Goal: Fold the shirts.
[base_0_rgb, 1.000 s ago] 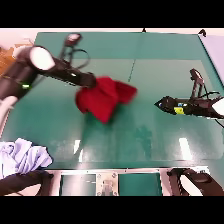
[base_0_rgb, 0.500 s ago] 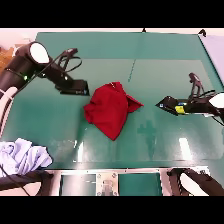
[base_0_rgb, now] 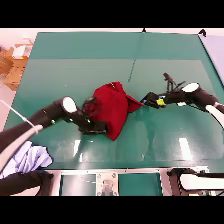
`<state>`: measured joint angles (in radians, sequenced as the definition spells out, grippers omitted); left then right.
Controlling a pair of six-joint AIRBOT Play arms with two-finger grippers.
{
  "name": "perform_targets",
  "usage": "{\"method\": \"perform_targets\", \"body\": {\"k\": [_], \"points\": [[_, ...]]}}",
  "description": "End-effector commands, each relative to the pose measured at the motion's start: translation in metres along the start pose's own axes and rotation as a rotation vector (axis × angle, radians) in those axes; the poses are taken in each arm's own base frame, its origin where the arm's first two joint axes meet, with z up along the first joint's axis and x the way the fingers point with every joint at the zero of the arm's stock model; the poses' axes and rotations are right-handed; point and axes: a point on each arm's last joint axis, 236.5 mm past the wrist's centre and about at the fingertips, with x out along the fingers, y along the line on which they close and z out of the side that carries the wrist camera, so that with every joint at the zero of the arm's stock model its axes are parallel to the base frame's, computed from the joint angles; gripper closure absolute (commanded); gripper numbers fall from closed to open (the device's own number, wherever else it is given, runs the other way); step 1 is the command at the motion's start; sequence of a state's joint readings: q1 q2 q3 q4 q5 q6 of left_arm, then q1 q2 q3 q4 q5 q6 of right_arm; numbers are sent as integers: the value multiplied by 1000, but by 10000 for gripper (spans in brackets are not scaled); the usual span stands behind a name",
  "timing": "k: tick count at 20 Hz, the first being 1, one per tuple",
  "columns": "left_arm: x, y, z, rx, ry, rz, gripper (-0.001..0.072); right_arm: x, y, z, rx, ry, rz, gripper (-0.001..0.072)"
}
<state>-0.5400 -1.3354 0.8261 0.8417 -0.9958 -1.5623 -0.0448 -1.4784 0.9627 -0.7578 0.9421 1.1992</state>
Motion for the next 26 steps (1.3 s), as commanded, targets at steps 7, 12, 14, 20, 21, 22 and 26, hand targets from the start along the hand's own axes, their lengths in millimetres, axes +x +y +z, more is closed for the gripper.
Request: {"method": "perform_targets", "body": {"k": [7, 12, 14, 20, 21, 22, 26], "points": [[59, -4, 2, -77, -99, -14, 261, 47, 16, 13, -63, 91, 43, 590], [49, 4, 2, -9, -100, 28, 684, 35, 11, 5, -122, 139, 76, 264], [28, 24, -3, 2, -65, 86, 685, 26, 9, -6, -160, 192, 110, 201], [-34, 89, 7, -94, -74, 195, 685, 26, 27, -35, -276, 297, 172, 180], [-38, 92, 10, -94, -82, 194, 685, 30, 34, -41, -294, 314, 176, 180], [-40, 95, 12, -98, -89, 196, 685, 35, 43, -49, -319, 335, 181, 180], [-42, 105, 13, -80, -92, 233, 685, 51, 79, -90, -436, 443, 217, 180]]}}
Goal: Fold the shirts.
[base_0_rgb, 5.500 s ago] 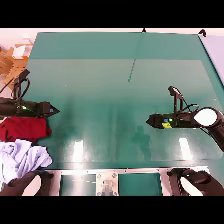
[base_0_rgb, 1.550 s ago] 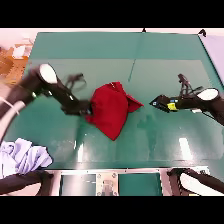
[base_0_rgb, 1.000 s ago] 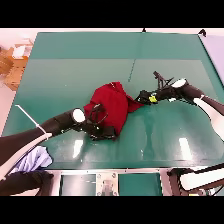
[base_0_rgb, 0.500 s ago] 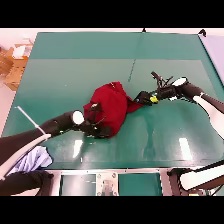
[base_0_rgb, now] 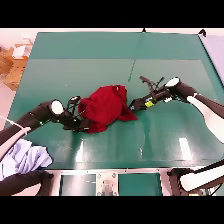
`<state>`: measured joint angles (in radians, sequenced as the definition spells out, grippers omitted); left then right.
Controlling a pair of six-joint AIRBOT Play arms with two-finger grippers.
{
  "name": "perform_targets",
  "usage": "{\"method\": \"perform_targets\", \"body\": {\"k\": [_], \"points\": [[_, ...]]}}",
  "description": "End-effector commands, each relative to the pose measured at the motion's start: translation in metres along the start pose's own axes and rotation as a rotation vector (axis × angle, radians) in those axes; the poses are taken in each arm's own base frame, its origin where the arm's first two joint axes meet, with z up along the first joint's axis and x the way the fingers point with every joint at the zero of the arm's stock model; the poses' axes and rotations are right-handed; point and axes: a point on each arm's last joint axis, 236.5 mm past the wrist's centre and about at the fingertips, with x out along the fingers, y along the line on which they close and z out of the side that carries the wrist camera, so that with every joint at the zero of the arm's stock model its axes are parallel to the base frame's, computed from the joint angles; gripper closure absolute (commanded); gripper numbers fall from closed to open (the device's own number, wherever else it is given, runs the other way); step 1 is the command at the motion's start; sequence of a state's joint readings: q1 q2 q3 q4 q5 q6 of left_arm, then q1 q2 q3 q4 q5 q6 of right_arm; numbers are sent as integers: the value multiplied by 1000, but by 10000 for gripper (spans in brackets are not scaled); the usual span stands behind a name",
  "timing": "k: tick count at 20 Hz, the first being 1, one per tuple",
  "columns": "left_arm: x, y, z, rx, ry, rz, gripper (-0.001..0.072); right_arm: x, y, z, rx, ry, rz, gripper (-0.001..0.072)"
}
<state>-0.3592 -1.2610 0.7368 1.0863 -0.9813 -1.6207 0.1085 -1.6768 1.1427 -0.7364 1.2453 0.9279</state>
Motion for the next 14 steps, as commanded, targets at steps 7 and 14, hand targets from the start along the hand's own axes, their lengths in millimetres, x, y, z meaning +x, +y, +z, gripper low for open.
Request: {"method": "perform_targets", "body": {"k": [7, 14], "points": [[-3, 13, 1, 13, 1, 35, 685, 36, 11, 2, -76, 29, -91, 468], [-39, 56, 28, 115, -43, 292, 686, -2, -26, 14, 4, -30, -198, 700]]}}
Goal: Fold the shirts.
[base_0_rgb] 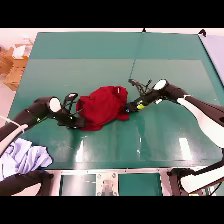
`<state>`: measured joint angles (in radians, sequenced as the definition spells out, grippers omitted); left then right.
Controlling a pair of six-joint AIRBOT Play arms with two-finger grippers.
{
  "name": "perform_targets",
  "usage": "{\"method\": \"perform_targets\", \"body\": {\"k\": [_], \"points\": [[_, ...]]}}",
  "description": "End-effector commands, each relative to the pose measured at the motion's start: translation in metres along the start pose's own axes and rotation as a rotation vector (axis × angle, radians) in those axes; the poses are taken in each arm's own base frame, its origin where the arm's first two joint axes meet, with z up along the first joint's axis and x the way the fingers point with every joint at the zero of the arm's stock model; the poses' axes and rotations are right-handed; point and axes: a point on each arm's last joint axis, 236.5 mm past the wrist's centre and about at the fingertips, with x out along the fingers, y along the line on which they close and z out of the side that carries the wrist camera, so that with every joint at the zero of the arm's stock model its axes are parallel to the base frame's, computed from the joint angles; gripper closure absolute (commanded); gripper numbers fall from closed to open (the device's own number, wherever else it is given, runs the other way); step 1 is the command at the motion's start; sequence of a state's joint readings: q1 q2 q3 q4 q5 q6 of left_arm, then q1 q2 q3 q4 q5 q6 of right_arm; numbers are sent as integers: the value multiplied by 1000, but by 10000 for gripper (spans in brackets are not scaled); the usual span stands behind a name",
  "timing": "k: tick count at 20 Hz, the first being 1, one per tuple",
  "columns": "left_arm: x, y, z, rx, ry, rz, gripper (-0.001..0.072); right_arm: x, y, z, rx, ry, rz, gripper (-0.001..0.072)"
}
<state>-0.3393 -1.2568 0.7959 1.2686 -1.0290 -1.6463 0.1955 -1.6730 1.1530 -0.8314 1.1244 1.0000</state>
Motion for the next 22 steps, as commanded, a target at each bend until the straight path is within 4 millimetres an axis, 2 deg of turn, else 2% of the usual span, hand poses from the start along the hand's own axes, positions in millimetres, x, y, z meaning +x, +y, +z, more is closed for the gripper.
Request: {"method": "perform_targets", "body": {"k": [1, 3, 4, 5, 6, 7, 8, 9, 10, 11, 12, 13, 14, 15, 16, 18, 20, 22], "points": [[-25, 44, 16, 57, -21, 221, 686, -34, -35, 10, 71, -50, -105, 700], [-49, 66, 28, 82, -34, 343, 685, -72, -50, 26, 122, -138, -150, 700], [-62, 70, 38, 98, -58, 381, 686, -94, -51, 37, 138, -198, -158, 700], [-80, 67, 53, 106, -100, 395, 685, -116, -44, 49, 129, -253, -154, 700], [-101, 57, 71, 107, -161, 384, 686, -141, -28, 63, 101, -315, -139, 700], [-130, 42, 94, 112, -251, 360, 686, -167, -4, 77, 60, -374, -114, 700], [-172, 20, 119, 128, -377, 319, 686, -198, 31, 92, 1, -444, -72, 700], [-223, -7, 142, 163, -518, 263, 686, -233, 68, 105, -69, -526, -30, 700], [-278, -35, 157, 215, -652, 211, 685, -276, 109, 118, -153, -629, -3, 699], [-335, -64, 164, 259, -787, 143, 685, -317, 148, 124, -241, -727, 4, 699], [-397, -97, 160, 323, -934, 57, 685, -361, 189, 123, -339, -825, 1, 699], [-454, -131, 146, 395, -1068, -43, 685, -398, 225, 117, -429, -910, -11, 700], [-497, -159, 127, 470, -1168, -130, 686, -433, 263, 104, -522, -993, -21, 699], [-531, -183, 104, 539, -1246, -219, 686, -462, 297, 90, -602, -1067, -26, 699], [-551, -199, 83, 592, -1296, -291, 685, -489, 327, 73, -664, -1154, -33, 700], [-574, -220, 50, 667, -1355, -398, 685, -532, 365, 41, -743, -1318, -76, 699], [-603, -225, 28, 703, -1461, -425, 685, -559, 387, 13, -813, -1433, -146, 699], [-626, -222, 13, 701, -1545, -423, 685, -573, 392, -1, -823, -1488, -210, 699]]}}
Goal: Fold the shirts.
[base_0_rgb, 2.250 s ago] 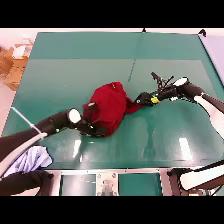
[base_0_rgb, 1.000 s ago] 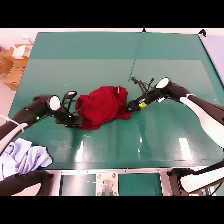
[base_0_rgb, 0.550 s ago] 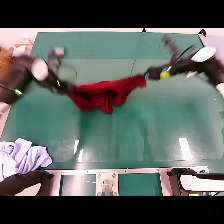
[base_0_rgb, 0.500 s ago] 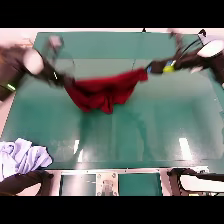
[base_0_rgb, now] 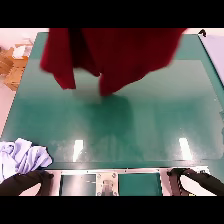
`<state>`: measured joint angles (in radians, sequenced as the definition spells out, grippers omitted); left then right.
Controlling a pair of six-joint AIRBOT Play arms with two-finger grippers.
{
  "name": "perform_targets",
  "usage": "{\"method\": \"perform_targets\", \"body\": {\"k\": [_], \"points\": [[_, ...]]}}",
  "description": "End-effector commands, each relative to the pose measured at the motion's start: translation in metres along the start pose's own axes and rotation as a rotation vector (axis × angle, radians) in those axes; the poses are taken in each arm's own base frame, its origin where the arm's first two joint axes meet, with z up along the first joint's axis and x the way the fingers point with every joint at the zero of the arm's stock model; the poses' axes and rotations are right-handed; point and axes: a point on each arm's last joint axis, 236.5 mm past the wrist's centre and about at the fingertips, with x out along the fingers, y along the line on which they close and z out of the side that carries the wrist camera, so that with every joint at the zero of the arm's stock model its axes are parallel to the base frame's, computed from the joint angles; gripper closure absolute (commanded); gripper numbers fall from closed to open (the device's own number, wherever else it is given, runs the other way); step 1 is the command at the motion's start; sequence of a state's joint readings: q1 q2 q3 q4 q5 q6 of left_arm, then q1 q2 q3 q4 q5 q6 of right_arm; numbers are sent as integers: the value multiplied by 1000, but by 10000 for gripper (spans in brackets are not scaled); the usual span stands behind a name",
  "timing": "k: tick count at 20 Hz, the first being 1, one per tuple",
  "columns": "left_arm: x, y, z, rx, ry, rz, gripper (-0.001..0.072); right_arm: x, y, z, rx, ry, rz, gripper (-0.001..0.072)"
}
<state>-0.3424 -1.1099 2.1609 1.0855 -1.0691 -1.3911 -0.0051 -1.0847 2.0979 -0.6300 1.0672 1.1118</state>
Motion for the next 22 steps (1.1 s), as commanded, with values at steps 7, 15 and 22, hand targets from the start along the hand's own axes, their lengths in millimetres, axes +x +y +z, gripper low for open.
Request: {"method": "perform_targets", "body": {"k": [7, 15, 22], "points": [[37, 42, -53, 8, 66, 91, 685, 17, -58, -33, 40, 4, -142, 699], [185, 139, -375, -231, 634, 152, 684, 128, -153, -369, 536, 538, -154, 698], [193, 175, -477, -338, 800, 185, 56, 102, -159, -522, 864, 849, -147, 481]]}}
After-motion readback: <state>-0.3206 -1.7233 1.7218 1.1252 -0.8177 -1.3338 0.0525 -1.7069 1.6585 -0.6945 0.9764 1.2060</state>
